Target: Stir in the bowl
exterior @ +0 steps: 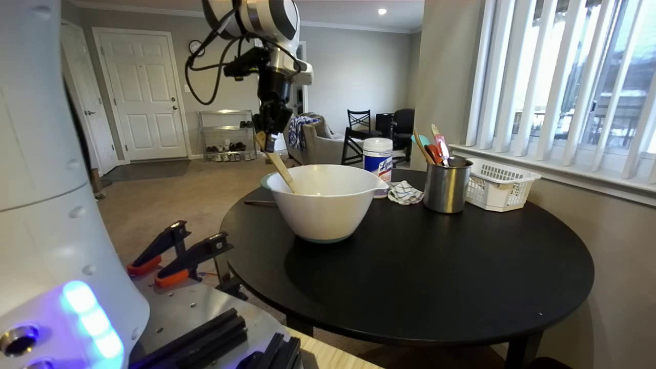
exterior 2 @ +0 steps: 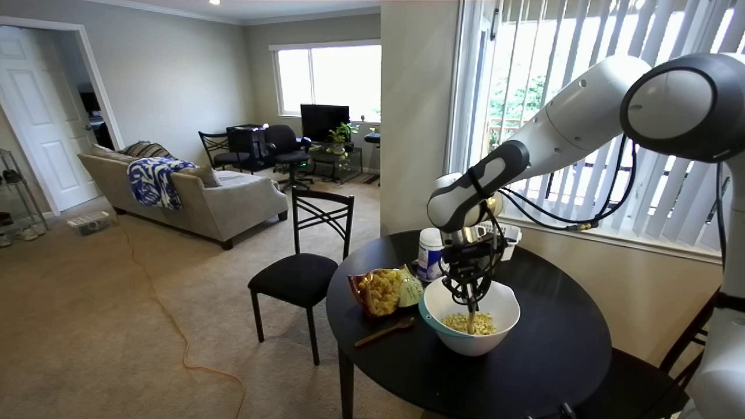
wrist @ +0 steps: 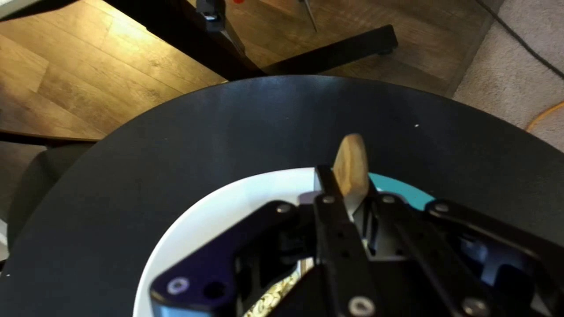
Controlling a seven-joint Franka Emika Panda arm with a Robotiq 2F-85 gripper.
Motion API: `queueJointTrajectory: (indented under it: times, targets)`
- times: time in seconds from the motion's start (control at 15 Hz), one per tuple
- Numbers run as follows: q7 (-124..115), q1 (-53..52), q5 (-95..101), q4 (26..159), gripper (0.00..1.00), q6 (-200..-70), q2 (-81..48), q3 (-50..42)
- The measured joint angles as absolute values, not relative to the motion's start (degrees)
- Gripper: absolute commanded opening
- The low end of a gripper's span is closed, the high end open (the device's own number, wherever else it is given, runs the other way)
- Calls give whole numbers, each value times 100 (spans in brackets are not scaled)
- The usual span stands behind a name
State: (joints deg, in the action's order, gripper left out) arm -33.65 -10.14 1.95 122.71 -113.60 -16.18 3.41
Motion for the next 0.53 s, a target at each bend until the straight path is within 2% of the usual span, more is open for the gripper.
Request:
queueJointTrajectory:
  times: [0.53]
  targets:
    - [-3496, -974, 758, 11885, 3, -11758, -1650, -16]
